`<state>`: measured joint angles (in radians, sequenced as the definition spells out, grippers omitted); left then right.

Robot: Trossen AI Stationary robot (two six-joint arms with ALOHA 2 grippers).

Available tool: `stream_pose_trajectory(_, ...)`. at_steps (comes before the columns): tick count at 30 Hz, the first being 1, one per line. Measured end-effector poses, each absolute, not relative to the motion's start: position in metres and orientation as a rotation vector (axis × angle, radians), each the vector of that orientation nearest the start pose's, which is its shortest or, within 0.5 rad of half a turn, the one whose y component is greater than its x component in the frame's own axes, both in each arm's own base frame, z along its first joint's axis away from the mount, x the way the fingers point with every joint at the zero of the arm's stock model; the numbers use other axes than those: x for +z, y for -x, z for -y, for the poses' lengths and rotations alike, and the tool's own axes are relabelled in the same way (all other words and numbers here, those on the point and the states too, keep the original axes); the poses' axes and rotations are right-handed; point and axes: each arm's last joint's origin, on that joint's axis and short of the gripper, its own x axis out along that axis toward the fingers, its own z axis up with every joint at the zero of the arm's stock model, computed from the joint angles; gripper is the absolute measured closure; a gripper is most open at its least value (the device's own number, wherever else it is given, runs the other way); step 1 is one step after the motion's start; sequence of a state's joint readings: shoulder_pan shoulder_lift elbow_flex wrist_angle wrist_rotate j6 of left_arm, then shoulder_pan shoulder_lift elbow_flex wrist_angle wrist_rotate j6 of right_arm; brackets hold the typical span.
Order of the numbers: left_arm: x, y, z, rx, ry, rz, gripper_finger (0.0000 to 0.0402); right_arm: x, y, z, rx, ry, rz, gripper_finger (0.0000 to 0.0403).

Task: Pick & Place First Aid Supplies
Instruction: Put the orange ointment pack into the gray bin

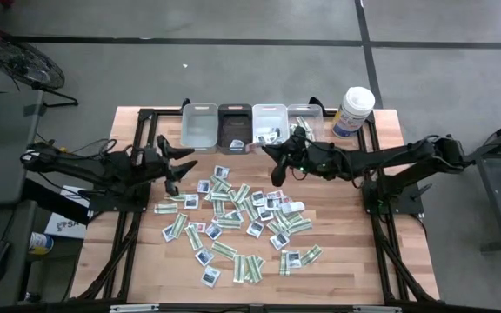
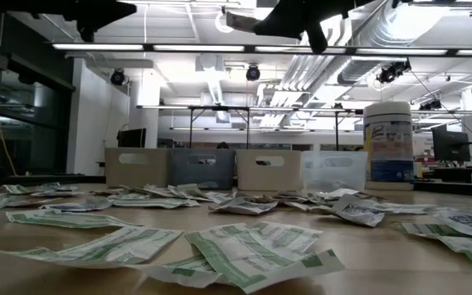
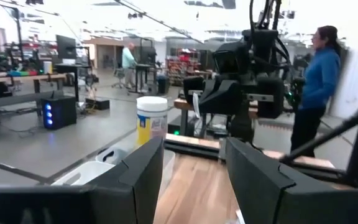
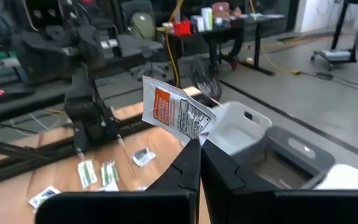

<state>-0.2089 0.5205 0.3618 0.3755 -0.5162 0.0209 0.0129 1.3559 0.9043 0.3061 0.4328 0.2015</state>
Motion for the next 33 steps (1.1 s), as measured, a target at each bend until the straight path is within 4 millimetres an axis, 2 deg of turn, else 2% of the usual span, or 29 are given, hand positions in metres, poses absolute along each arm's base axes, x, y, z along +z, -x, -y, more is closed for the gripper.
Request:
stream_pose_trajectory(7, 0.272, -0.165, 0.007, 0.310, 0.095, 0.254, 0.0230, 0.300, -0.306, 0.013, -0.404, -0.148, -0.051, 0.0403)
stream_pose_trajectory(12, 0.268, -0.188, -0.008, 0.256, 0.143, 0.284, 0.0230, 0.316, -0.309, 0.013, -0.386, -0.095, -0.059, 0.0403)
stream_pose_trajectory(21, 0.295, -0.233, -0.035, 0.111, 0.094, 0.236, 0.0230, 0.327, -0.311, 0.022, -0.423, -0.048, -0.102, 0.0403)
stream_pose_trajectory(26, 0.299, -0.249, -0.046, 0.129, 0.099, 0.167, 0.0230, 0.328, -0.312, 0.021, -0.417, -0.042, -0.100, 0.0403)
stream_pose_trajectory(33, 0.304, -0.261, -0.055, 0.159, 0.098, 0.162, 0.0230, 0.326, -0.312, 0.021, -0.400, -0.029, -0.121, 0.0403)
